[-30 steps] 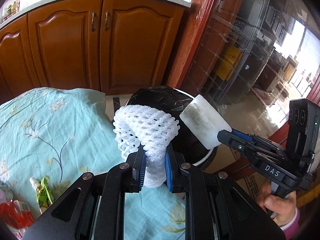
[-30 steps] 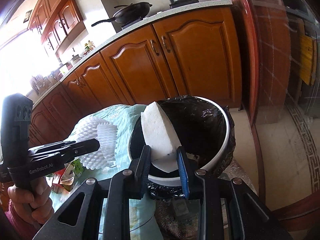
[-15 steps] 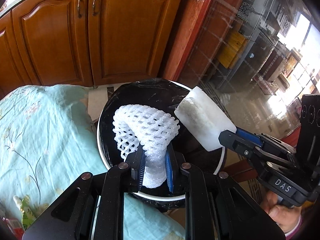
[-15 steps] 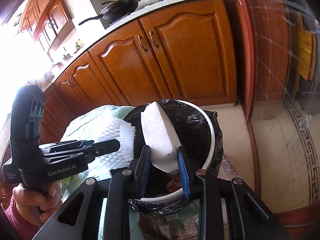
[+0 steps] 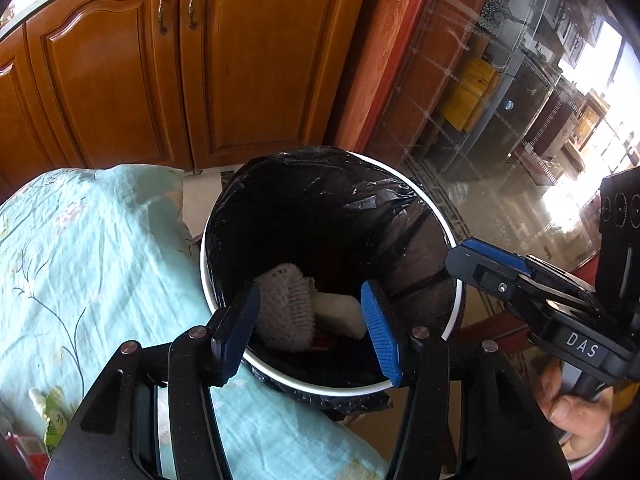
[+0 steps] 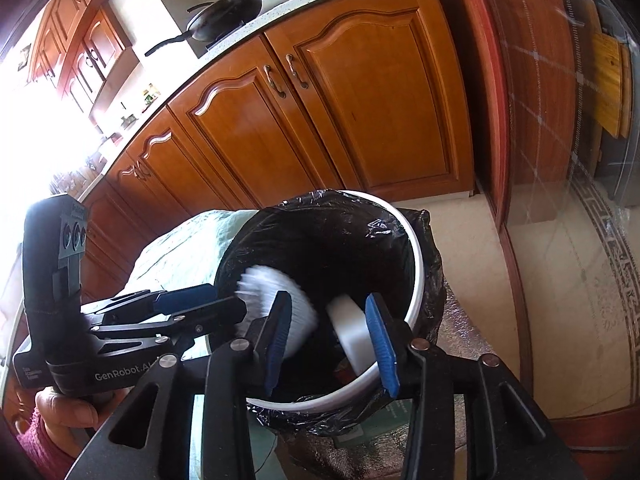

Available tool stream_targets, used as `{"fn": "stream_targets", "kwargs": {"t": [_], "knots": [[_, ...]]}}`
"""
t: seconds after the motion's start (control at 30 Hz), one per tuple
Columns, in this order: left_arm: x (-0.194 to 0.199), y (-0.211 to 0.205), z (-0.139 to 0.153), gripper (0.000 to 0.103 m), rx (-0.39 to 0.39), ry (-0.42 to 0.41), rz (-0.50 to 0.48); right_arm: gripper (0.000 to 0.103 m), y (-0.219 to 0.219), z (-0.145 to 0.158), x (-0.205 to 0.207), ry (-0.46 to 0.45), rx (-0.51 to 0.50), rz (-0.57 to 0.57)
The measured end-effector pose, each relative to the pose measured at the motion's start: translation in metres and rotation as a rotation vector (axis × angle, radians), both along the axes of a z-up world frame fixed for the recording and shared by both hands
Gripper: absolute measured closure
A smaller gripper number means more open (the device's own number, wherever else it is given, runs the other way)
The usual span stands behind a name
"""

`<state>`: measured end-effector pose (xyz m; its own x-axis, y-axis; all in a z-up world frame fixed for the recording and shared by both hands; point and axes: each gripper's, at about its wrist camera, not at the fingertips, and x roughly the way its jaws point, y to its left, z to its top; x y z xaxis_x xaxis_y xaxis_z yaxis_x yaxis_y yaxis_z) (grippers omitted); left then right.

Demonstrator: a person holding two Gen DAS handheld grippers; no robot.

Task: Collect trash
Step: 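Open left gripper releasing foam net while right gripper drops foam block into bin, then move both grippers back to the table toward the snack wrappers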

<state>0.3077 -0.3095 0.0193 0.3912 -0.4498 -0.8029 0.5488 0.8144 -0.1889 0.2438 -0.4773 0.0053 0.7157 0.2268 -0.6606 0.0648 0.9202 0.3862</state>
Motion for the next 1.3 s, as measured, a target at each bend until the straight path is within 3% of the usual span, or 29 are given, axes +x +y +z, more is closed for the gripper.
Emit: {"fn": "stream_targets", "kwargs": {"t": [0.17, 0.23, 0.3, 0.4, 0.83, 1.3], "knots": [[-0.018, 0.028, 0.005, 0.050, -0.050, -0.027, 0.038, 0.057, 0.002, 0.005, -0.009, -0.026, 0.016, -0.009], [-0.029, 0.041, 0.008, 0.045, -0.078, -0.043, 0.060, 0.049, 0.005, 0.007, -0.014, -0.043, 0.023, -0.008], [-0.041, 0.057, 0.010, 0.042, -0.113, -0.057, 0.087, 0.031, 0.012, 0.009, -0.020, -0.065, 0.028, -0.006], [-0.059, 0.084, 0.011, 0.040, -0.154, -0.074, 0.129, 0.020, 0.024, 0.011, -0.031, -0.093, 0.043, 0.003], [-0.118, 0.198, 0.005, 0.037, -0.174, -0.125, 0.329, 0.014, 0.099, 0.010, -0.059, -0.130, 0.098, 0.099], [-0.148, 0.302, 0.000, 0.037, -0.186, -0.133, 0.536, 0.014, 0.205, 0.009, -0.070, -0.120, 0.078, 0.304]]}}
